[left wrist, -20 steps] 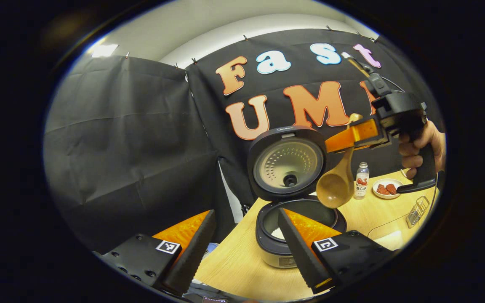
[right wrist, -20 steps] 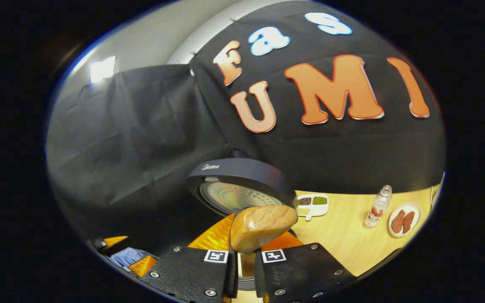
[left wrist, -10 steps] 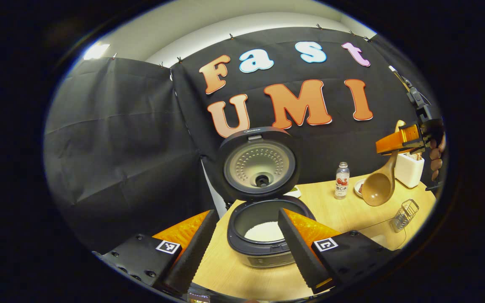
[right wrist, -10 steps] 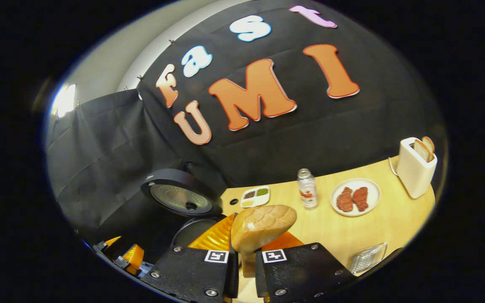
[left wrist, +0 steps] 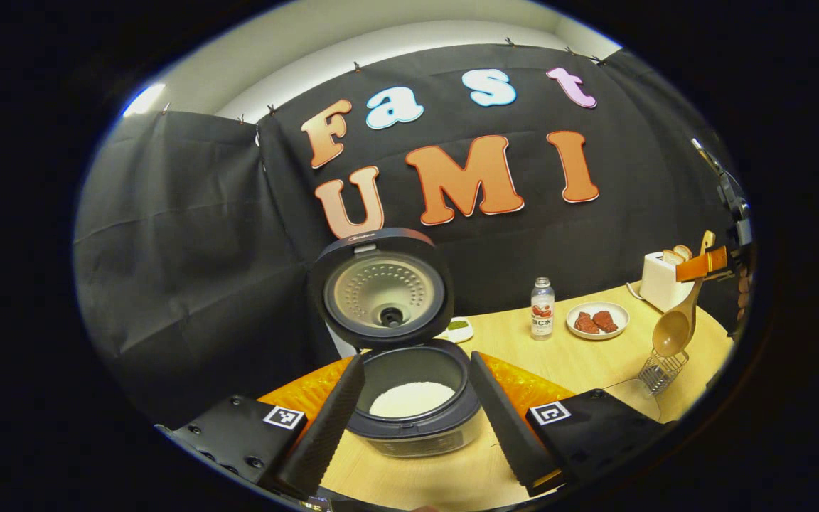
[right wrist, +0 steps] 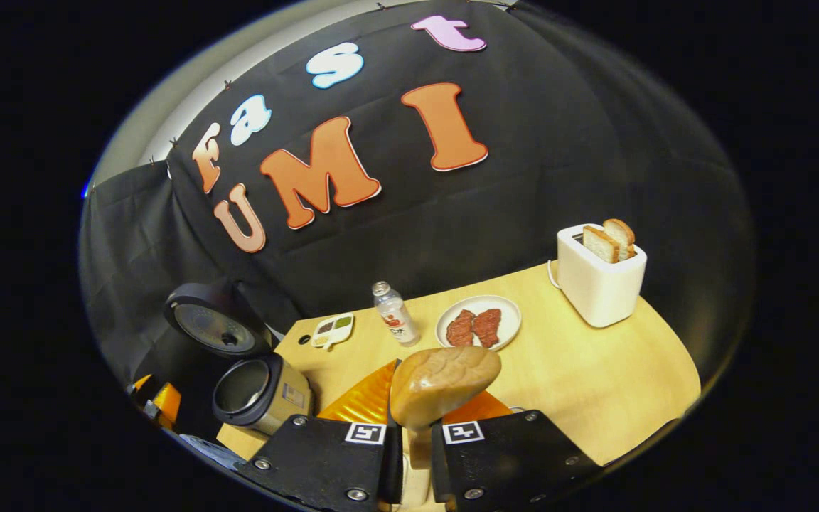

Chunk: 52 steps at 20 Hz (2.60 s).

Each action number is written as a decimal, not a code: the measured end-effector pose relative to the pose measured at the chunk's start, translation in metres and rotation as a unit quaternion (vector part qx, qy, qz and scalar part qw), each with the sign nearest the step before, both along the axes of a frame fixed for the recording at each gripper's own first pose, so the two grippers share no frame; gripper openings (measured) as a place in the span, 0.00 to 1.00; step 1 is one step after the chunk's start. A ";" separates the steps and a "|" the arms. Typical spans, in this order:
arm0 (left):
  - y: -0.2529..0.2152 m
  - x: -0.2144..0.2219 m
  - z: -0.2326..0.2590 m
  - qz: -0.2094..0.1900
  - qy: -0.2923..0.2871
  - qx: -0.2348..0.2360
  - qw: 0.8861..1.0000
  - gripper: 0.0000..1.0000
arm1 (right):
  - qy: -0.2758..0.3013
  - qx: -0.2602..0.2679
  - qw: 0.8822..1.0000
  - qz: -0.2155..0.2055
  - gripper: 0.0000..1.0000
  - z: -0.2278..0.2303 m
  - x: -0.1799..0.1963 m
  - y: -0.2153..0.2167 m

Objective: Close the left gripper, press the button to open the rice cooker; take a wooden spoon from the chopstick holder with the right hand, scoop a spoonful of rice and pour it into the rice cooker, then put the wooden spoon back into the chopstick holder.

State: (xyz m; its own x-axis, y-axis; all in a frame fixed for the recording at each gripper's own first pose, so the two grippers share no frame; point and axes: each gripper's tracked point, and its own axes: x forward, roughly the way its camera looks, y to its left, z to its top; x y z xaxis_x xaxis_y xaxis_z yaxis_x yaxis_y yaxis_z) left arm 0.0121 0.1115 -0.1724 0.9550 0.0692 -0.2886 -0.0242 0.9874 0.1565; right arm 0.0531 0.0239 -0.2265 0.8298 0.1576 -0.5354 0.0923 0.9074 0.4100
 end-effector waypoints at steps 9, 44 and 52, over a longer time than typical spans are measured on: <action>-0.008 -0.003 0.015 0.018 -0.007 0.027 0.999 1.00 | 0.043 -0.032 0.998 -0.012 0.16 -0.067 -0.011 -0.030; 0.074 0.184 -0.049 0.161 0.245 -0.074 0.953 1.00 | 0.066 -0.141 0.988 -0.020 0.83 0.014 -0.041 -0.041; 0.065 0.129 -0.104 0.132 0.329 -0.111 0.928 0.98 | 0.056 -0.125 0.990 0.024 0.83 0.014 -0.023 0.005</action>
State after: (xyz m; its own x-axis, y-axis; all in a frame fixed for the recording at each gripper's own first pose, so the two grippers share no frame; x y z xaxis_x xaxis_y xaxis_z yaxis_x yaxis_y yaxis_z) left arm 0.1409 0.1762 -0.2768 0.5245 0.1452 -0.8390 -0.2408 0.9704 0.0174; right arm 0.0297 0.0293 -0.2128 0.7573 0.0471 -0.6514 0.0781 0.9837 0.1619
